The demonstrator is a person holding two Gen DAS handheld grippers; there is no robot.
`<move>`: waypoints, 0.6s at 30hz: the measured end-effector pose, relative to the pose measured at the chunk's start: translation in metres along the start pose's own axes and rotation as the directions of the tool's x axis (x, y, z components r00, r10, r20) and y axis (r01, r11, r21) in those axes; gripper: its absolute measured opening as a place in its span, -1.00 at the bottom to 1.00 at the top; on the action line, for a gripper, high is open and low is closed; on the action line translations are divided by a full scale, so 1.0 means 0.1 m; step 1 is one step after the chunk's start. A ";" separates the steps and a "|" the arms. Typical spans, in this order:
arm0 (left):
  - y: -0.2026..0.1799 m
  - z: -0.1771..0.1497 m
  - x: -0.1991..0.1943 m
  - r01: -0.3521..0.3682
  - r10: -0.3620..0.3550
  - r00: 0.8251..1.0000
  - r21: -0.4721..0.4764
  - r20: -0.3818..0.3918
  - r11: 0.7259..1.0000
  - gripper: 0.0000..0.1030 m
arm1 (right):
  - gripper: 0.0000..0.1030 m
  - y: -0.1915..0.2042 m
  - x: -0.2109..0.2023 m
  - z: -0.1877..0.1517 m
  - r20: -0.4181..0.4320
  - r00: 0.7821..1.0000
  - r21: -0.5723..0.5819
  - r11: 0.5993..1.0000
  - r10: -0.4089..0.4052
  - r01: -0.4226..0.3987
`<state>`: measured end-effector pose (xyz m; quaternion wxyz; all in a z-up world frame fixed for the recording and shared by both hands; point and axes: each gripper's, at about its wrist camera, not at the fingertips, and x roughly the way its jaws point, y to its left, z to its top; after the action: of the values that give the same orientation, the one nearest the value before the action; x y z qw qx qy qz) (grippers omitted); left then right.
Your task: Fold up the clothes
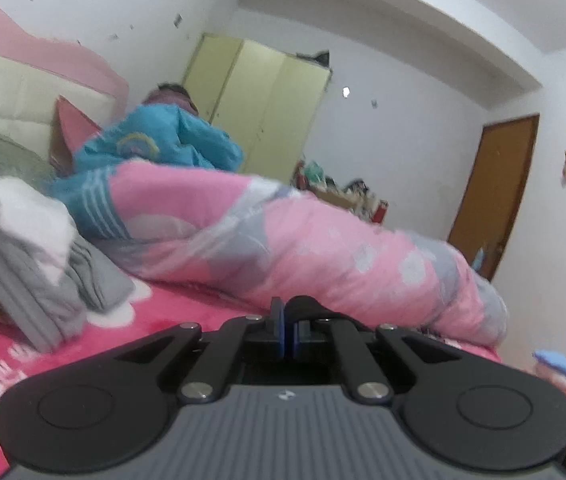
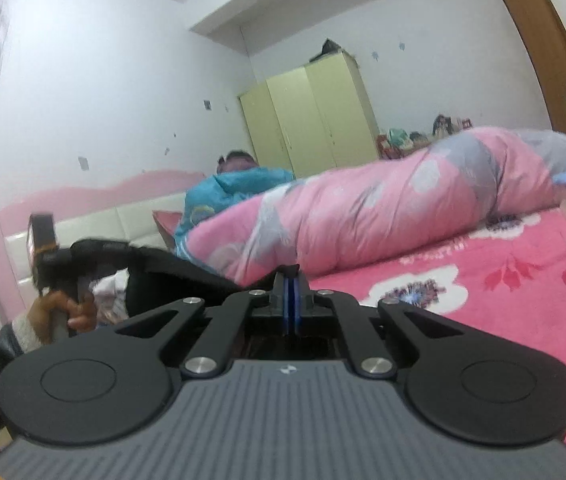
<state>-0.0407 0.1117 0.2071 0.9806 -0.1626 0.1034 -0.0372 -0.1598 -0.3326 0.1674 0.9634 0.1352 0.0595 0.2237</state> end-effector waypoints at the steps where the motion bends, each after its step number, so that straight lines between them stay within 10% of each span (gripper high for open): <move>1: 0.05 0.06 -0.03 -0.008 0.008 1.000 -0.005 0.009 1.000 -0.91 | -0.99 0.01 0.00 0.07 0.015 1.000 -0.005 1.000 0.007 -0.007; 12: 0.57 0.38 -0.06 -0.107 0.108 0.994 -0.079 -0.001 0.991 -0.91 | -0.99 -0.34 0.08 1.14 0.250 0.968 -0.006 1.000 0.022 -0.021; 18: 0.94 0.04 -0.06 -0.182 0.167 0.979 -0.127 -0.121 0.975 -0.91 | -0.99 -0.64 -0.30 0.85 0.256 0.963 0.086 0.994 -0.080 0.060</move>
<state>-0.0423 0.2028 0.1815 0.9594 -0.2175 0.1731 0.0476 -0.1446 -0.4213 0.2315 0.9642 0.1985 -0.0537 0.1674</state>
